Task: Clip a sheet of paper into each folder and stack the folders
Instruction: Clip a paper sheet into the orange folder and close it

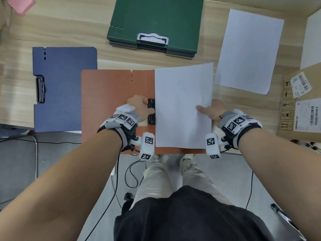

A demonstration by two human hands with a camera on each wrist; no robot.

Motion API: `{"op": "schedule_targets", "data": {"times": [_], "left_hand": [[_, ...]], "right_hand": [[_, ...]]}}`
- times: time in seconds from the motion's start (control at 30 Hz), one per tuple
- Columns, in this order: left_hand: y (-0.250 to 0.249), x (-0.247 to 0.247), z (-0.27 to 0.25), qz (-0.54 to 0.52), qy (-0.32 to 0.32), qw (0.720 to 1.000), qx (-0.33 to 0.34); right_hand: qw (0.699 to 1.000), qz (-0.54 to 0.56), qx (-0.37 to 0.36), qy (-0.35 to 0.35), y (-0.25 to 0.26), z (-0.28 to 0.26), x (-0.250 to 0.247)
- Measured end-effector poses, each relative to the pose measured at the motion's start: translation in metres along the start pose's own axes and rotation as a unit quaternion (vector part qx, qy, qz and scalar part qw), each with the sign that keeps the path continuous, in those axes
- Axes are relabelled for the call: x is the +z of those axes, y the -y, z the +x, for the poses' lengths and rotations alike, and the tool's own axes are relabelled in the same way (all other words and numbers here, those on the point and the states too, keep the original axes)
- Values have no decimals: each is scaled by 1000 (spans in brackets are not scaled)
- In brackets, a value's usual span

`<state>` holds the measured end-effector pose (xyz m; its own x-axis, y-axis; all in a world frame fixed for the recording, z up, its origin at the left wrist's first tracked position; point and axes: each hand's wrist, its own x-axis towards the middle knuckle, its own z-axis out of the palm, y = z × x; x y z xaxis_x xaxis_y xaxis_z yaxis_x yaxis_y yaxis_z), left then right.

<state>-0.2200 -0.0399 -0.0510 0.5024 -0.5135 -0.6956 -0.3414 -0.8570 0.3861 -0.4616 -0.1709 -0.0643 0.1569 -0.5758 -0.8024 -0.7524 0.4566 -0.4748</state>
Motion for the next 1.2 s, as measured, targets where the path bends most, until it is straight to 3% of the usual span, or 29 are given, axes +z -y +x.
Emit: {"op": "schedule_targets", "data": {"times": [0.23,0.6,1.2], "left_hand": [[0,-3,-1,6,-1,1000,18],[2,-6,0,-1,17,1000,20],[-1,-8,-3,-34,29,999,-9]], "right_hand": [[998,53,7,26,-4,0,-3],[999,-40,-4,12,4,-2,1],[1000,-31,-6,3,8,-5,8]]}}
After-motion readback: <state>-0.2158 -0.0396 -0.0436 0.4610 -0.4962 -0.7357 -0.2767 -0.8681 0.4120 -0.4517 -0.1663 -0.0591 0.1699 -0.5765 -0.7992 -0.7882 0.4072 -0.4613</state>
